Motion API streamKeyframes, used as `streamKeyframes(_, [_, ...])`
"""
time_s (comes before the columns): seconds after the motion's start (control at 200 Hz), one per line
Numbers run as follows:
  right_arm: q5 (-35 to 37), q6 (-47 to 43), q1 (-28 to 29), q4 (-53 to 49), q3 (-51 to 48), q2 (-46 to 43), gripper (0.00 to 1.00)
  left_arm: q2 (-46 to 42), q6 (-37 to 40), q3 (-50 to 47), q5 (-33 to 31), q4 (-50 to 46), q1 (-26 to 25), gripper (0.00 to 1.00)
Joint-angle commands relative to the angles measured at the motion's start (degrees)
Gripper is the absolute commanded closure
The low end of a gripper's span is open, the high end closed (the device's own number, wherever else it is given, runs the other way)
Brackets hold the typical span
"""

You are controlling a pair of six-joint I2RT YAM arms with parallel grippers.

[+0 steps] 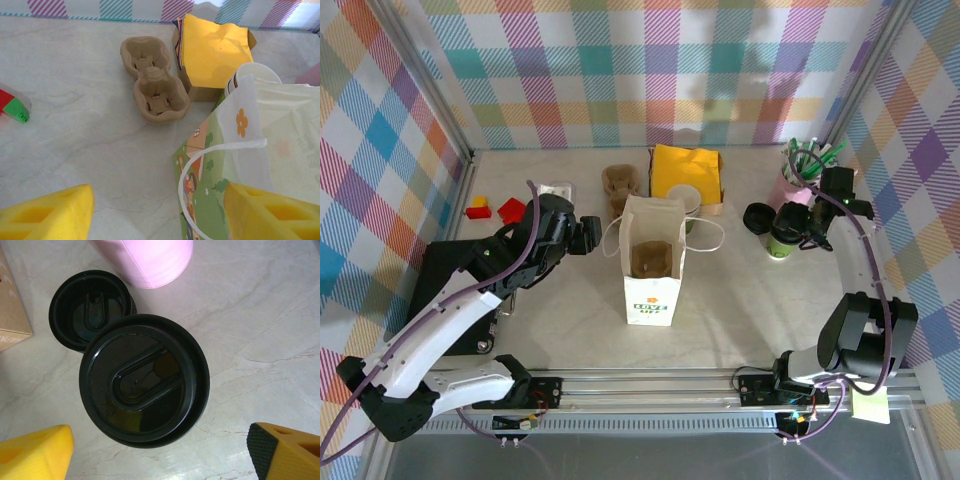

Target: Pack the takeout coffee

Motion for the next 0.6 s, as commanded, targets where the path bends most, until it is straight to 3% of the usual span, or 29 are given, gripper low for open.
streamKeyframes(0.0, [-1.6,-1.08,-0.87,0.29,2.01,1.45,0.09,0.27,1.15,0.22,0.71,1.78,0.85,0.31])
streamKeyframes(0.595, [-7.47,-4.53,-1.38,-3.46,6.59,8.8,0.06,2.0,1.23,0.12,2.47,2.24,1.09,0.3])
